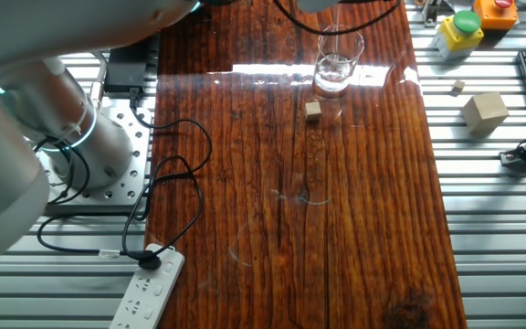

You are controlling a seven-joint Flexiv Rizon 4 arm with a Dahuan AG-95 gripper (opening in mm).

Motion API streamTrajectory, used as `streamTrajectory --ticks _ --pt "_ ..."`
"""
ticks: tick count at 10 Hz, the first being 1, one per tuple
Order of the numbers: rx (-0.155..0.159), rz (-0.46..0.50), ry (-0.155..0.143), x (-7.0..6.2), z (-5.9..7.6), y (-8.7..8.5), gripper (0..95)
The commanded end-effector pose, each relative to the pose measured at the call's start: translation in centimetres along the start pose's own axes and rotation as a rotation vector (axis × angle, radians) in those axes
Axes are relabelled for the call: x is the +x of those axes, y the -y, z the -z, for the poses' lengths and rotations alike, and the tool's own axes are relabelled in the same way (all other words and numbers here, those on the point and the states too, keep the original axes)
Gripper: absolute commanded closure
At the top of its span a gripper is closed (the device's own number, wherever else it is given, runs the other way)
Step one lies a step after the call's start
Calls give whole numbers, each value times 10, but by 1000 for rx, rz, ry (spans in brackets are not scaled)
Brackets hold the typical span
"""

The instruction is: Stir the beaker with a glass rod

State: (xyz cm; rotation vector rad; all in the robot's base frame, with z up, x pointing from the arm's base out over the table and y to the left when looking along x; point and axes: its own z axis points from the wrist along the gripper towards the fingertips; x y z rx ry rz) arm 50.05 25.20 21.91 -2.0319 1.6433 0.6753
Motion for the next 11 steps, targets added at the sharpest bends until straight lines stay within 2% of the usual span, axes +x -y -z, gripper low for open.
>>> streamTrajectory --ticks 1,4,7,11 --pt "3 2 4 3 -1 4 950" --pt "4 0 7 3 0 11 950" --pt "7 0 8 -1 -7 14 950" --pt "6 11 10 -4 -10 10 950"
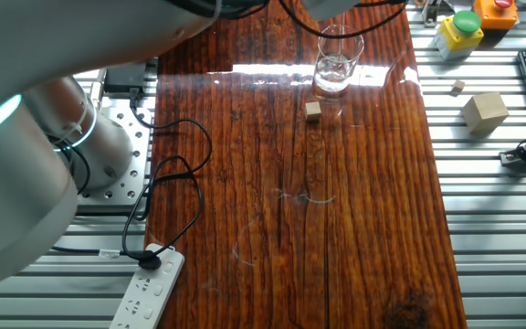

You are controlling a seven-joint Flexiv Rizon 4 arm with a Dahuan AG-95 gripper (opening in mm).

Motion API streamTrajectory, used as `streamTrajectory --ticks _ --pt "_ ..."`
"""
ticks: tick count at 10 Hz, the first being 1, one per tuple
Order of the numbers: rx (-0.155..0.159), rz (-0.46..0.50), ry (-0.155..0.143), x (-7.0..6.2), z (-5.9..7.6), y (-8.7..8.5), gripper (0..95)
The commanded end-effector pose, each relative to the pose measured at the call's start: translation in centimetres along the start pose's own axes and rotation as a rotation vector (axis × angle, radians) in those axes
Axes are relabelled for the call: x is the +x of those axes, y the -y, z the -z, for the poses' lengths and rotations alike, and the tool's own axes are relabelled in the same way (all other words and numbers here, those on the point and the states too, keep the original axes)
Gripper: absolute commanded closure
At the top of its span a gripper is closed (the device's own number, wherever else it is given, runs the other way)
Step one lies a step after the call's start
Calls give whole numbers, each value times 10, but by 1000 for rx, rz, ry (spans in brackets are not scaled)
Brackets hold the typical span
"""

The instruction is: Stir the beaker with a glass rod

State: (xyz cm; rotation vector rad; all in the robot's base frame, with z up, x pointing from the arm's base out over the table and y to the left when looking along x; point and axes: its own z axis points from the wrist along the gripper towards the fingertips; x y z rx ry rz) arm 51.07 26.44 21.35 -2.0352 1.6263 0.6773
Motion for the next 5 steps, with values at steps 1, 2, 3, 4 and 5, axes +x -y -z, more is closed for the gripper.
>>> streamTrajectory --ticks 1,2,3,4,5 --pt "6 -3 2 -1 0 -6 950" --pt "5 -2 3 -1 0 -8 950" --pt "5 3 3 -1 0 -9 950" --pt "5 10 5 -1 1 -11 950" --pt "4 15 6 0 2 -12 950"
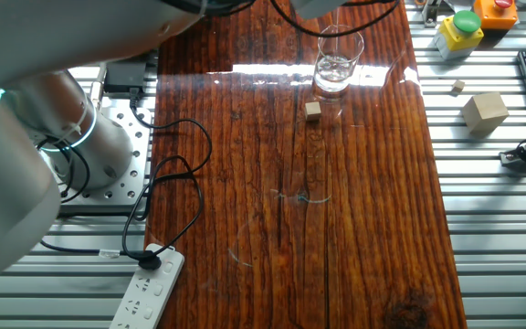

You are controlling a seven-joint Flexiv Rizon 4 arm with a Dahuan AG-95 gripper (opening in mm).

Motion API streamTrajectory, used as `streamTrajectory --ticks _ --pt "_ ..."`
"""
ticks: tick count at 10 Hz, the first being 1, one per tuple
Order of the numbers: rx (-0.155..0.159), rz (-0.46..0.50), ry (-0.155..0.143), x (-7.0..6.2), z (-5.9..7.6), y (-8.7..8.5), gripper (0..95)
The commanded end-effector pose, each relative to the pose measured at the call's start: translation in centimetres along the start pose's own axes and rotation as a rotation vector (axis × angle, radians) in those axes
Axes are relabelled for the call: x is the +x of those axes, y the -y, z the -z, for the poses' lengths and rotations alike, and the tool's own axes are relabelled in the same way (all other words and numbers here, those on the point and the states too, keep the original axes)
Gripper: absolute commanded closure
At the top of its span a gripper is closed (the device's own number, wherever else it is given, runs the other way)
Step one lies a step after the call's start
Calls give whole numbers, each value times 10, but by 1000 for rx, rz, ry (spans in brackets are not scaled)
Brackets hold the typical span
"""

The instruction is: Stir the beaker with a glass rod

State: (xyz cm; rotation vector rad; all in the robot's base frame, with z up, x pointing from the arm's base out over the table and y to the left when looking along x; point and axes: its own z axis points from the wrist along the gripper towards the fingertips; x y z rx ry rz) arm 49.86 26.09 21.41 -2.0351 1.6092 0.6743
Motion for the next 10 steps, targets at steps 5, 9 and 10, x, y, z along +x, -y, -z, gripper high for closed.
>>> streamTrajectory --ticks 5,9,10 --pt "-5 15 -2 4 7 -8 950" --pt "-4 14 2 12 10 -10 950" --pt "-3 12 3 13 10 -8 950"
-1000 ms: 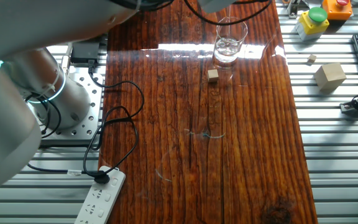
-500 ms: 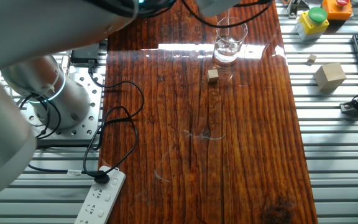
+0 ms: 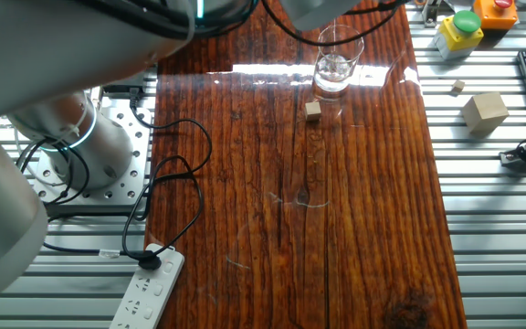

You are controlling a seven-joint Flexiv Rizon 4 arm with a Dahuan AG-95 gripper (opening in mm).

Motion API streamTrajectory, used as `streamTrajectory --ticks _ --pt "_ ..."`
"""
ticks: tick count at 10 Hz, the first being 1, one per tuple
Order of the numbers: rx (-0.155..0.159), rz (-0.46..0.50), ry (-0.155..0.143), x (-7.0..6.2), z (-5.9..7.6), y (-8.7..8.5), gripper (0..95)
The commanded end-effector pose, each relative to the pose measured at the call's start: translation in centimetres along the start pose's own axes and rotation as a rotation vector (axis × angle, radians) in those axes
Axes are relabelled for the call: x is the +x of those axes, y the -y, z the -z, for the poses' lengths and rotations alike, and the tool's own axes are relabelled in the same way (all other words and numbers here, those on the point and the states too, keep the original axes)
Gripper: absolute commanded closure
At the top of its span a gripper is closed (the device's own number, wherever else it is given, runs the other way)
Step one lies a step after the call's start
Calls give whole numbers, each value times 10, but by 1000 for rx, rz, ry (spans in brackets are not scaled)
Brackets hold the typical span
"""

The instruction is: Stir the beaker with a glass rod

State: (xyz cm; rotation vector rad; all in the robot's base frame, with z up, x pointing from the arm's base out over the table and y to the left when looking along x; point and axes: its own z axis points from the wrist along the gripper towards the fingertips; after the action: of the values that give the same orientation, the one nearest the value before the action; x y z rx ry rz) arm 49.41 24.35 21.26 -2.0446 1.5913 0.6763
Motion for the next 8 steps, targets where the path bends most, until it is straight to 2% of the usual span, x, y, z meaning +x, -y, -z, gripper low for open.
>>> streamTrajectory --ticks 1,5,8 --pt "1 -4 -1 0 1 2 950" --pt "5 -11 -3 0 1 9 950" --pt "9 -12 -1 -3 -9 14 950"
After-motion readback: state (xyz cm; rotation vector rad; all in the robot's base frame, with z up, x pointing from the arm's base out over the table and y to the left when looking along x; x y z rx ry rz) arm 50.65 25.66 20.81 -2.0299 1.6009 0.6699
